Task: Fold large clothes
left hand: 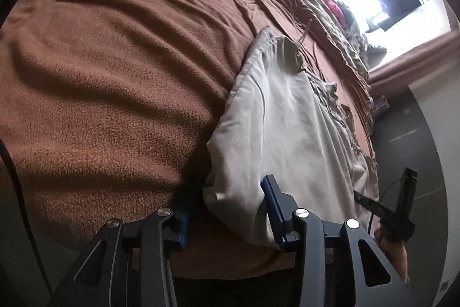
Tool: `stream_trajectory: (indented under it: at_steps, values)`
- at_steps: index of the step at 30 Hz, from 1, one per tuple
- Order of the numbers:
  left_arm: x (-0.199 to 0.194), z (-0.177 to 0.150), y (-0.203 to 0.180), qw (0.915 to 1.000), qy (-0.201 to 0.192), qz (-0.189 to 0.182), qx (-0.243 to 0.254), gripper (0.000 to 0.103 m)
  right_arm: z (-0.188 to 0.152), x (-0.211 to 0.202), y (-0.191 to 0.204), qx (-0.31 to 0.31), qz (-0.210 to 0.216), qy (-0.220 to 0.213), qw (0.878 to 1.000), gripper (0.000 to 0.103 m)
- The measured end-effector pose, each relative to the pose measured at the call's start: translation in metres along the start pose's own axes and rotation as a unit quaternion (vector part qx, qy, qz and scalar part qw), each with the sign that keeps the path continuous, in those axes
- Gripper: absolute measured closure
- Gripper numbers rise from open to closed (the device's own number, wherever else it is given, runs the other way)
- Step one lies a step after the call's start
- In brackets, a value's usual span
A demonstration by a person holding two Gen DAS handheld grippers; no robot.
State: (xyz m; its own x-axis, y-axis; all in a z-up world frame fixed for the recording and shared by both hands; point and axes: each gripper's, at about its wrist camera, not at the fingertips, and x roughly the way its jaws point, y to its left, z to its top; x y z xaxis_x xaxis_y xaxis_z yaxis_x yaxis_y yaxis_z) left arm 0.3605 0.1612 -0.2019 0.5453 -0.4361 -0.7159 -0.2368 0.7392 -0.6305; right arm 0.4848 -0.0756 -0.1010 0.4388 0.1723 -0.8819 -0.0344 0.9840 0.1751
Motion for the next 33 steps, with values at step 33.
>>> stream_trajectory:
  at_steps: [33]
  values:
    - [-0.023,-0.002,-0.028,0.9991,-0.025,-0.005,-0.034,0.084,0.086,0.004,-0.023,0.018,-0.033,-0.031,0.999,0.097]
